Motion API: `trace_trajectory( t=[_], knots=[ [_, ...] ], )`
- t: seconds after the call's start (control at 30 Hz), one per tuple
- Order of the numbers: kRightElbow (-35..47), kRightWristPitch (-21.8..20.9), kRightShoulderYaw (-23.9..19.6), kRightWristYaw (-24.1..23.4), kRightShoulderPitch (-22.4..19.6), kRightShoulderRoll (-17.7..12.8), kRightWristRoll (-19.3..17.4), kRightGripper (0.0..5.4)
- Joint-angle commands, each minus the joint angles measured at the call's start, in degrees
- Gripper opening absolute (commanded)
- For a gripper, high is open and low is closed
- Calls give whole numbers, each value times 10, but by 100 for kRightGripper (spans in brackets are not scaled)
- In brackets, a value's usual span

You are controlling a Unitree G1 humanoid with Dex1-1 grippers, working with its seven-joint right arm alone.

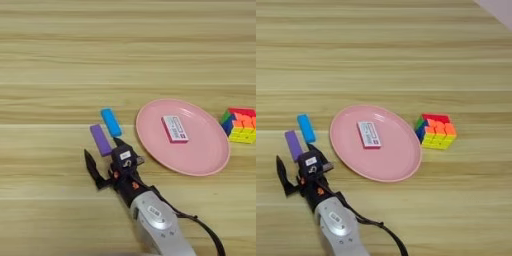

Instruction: Move the objects on the table

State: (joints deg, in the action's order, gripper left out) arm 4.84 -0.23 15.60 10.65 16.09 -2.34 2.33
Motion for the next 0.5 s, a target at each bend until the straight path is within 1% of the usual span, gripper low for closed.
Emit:
trace_trajectory(
  t=[0.03,0.17,0.2,0.23,0.37,0.5],
  knots=[
    [4,12,-5,1,-3,-1,-7,413],
    [4,12,-6,2,-3,-1,-8,346],
    [4,12,-6,2,-3,-1,-8,346],
    [3,12,-6,2,-3,-1,-8,325],
    [3,11,-6,2,-3,-1,-9,276],
    [3,10,-6,1,-3,-1,-9,212]
  ],
)
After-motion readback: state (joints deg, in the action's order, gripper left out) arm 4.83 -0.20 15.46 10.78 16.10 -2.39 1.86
